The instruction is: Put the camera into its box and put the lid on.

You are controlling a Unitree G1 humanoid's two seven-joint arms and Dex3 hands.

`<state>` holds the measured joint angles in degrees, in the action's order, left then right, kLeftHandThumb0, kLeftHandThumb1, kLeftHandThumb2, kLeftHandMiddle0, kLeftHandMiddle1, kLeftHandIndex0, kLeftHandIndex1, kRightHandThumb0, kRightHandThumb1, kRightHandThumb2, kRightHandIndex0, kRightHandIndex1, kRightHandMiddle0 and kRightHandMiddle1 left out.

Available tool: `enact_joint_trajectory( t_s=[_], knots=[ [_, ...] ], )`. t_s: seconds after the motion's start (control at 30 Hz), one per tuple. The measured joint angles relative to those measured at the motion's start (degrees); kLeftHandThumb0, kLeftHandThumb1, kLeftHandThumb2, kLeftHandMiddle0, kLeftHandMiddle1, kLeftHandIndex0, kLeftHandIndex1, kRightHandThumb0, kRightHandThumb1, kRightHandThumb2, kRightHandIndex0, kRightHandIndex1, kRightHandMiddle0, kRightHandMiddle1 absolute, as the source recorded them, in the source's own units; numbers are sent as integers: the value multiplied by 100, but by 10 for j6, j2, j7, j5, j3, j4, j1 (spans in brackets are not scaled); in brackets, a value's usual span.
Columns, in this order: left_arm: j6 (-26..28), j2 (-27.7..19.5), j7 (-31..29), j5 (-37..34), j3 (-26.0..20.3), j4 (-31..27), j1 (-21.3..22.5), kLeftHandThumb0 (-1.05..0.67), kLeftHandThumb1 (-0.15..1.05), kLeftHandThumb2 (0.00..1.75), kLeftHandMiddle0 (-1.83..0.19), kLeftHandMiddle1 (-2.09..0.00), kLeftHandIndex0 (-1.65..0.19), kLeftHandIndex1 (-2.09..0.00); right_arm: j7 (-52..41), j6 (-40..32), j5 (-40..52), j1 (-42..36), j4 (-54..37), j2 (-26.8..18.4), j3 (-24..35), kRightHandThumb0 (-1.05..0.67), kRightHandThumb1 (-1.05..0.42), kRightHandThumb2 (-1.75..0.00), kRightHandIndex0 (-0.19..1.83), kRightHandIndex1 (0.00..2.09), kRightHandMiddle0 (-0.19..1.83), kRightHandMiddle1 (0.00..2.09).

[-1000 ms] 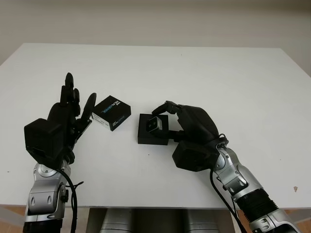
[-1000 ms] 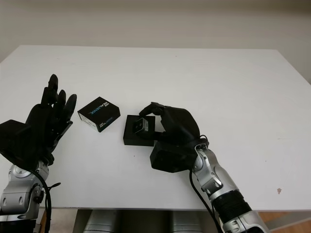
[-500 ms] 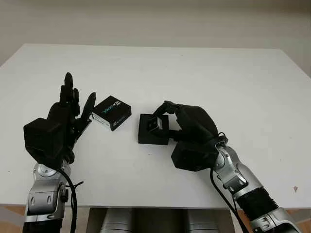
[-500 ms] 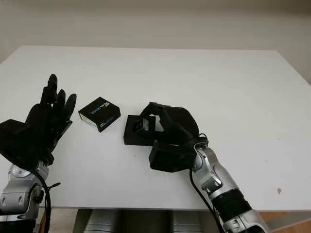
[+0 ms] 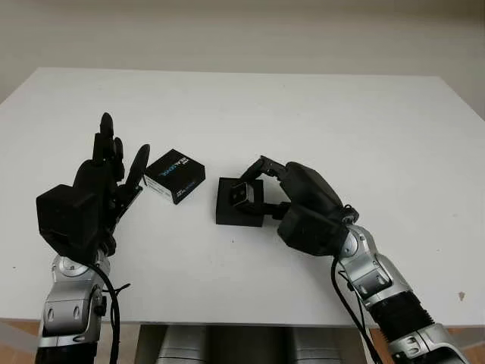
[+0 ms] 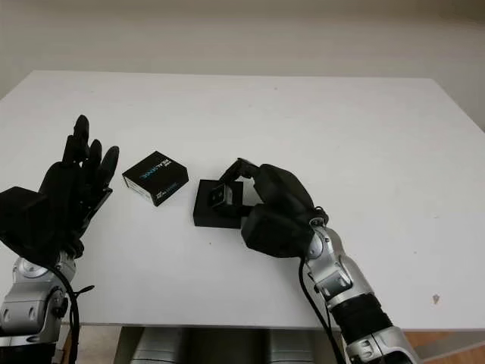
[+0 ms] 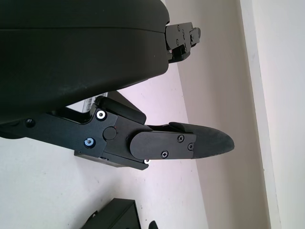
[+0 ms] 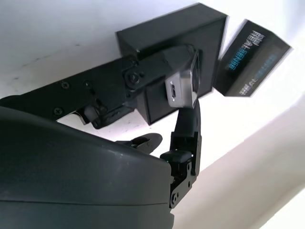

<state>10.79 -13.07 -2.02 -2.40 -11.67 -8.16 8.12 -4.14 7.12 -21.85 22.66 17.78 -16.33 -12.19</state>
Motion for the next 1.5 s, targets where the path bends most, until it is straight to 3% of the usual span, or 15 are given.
enact_joint_trajectory(
  t_s=[0.57,1.5],
  knots=[
    [5,0,-1,-5,0,0,-1,-70,105,37,13,-5,17,-5,-36,-44,57,10,-91,12,31,-42,-91,-5,47,6,40,161],
    [5,0,-1,5,2,-4,-2,-71,105,38,12,-5,16,-5,-61,-74,97,22,-11,31,36,-42,-90,-5,40,3,38,167]
  ],
)
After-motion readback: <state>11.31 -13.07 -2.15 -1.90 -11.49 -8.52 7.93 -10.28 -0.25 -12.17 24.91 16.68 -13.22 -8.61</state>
